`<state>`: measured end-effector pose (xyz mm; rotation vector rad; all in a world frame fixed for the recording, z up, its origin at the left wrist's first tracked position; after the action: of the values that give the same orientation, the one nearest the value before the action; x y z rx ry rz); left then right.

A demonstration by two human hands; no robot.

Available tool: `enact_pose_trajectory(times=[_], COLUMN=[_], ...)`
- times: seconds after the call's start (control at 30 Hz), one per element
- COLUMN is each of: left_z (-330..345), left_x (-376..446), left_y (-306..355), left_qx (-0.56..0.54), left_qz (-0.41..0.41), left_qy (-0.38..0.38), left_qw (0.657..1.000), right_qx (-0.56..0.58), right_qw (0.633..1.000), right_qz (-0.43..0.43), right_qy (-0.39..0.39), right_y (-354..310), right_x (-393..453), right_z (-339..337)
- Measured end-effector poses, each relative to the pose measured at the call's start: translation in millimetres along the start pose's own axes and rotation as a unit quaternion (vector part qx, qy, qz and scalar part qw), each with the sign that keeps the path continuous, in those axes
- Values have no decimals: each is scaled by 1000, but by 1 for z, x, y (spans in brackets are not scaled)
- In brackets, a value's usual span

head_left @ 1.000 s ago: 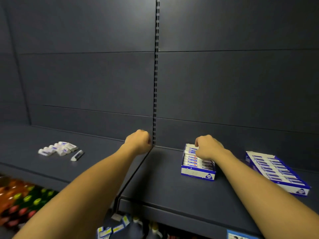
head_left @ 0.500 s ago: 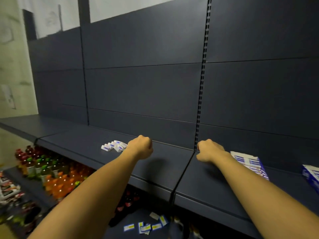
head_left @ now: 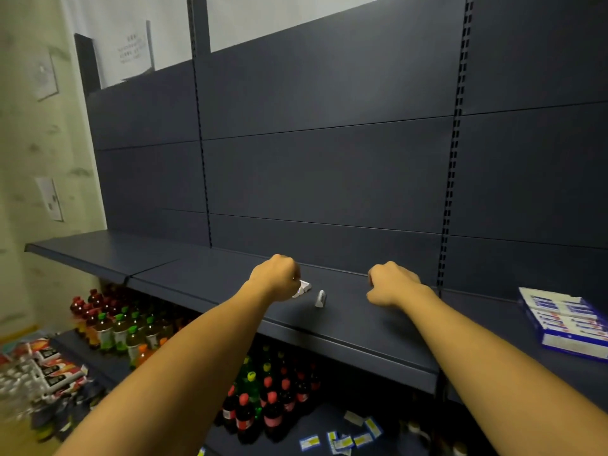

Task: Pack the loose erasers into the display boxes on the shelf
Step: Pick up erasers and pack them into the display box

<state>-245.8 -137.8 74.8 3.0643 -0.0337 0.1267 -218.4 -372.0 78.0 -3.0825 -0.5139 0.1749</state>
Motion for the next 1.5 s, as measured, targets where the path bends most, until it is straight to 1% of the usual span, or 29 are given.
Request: enact_pose_trajectory(times=[0.23,0.5,0.63,0.8,1.03,1.27,1.33,1.5], left_z=[9,29,33,28,36,52,55,62], left_x=[16,69,94,124,164,192,198,210], left_y=[-54,-97,-113,-134,-134,-124,-127,-135], left_qx=[-14,-6,3,-18,-26,21,38,53], left_qz=[-5,-9,-2,5,87,191,208,238], left_qy=[-4,-23,-44,-33,-39,-120,-128,-137], left_qw=[1000,1000,999,999,995,974,969,960], right_qx=[0,110,140,153,153,160,162,149], right_qw=[1000,994,989,988,987,985,985,985], right_qz=[4,22,26,25,26,44,48,66], right_qy=[-8,-13,-35,-28,-41,-45,-41,-59], right_y=[-39,-53,-56,-61,-68,-65,-67,-77], right_x=[27,98,135,166,185,185,185,184], right_z=[13,20,18,6,9,5,5,13])
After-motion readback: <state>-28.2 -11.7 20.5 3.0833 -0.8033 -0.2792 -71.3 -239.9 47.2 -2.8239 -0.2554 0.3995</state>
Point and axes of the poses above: each hand's wrist, its own x-axis towards the middle knuckle, its own z-axis out of the palm, y = z × x, the point moved 5 cm from there along x, towards the middle knuckle, and after that the axes turned 14 degrees about -y, right-handed, at the moved point
